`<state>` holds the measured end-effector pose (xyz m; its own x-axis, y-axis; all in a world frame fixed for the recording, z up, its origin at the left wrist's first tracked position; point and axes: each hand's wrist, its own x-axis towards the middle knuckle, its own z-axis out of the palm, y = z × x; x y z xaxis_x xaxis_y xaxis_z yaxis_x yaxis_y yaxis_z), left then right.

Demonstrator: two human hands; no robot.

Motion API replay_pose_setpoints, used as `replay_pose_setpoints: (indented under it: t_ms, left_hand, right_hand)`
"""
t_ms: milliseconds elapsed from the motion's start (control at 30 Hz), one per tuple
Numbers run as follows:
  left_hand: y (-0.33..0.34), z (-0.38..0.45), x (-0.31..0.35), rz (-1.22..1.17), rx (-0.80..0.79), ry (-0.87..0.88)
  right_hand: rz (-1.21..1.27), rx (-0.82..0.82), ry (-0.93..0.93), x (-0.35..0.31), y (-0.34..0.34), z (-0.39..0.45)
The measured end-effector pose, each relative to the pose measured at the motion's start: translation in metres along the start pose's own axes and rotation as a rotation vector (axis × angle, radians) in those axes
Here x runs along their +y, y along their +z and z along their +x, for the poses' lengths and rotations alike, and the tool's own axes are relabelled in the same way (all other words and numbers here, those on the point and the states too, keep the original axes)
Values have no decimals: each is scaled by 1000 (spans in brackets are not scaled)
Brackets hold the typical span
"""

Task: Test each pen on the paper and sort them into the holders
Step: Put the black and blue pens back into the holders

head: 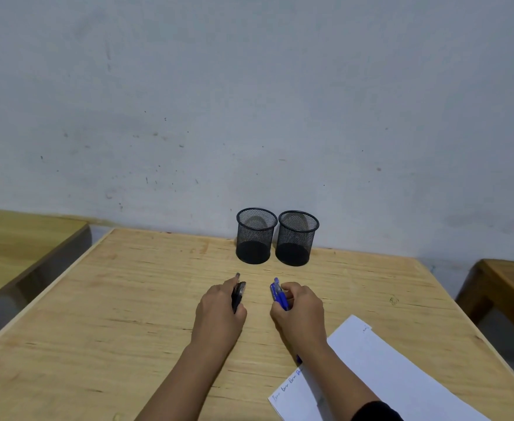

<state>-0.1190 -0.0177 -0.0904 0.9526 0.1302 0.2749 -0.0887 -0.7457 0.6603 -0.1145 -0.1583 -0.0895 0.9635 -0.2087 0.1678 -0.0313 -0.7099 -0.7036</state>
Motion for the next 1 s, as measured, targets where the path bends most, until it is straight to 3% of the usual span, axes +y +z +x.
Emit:
replay_pose_setpoints:
  t_ms: [133,267,633,1000]
  left_hand:
    - [-2,0,3,16,-39,-27]
    - [-6,-1,0,-132,-11,-72]
    - [-6,1,2,-225,13,-119]
    - [-34,58,77,-630,260,-11]
  right_hand:
    - [10,1,-22,0,1,0]
    - [79,4,-13,3,-2,1]
    - [495,33,181,-2,-15,4]
    - [846,100,47,-51,-57,61]
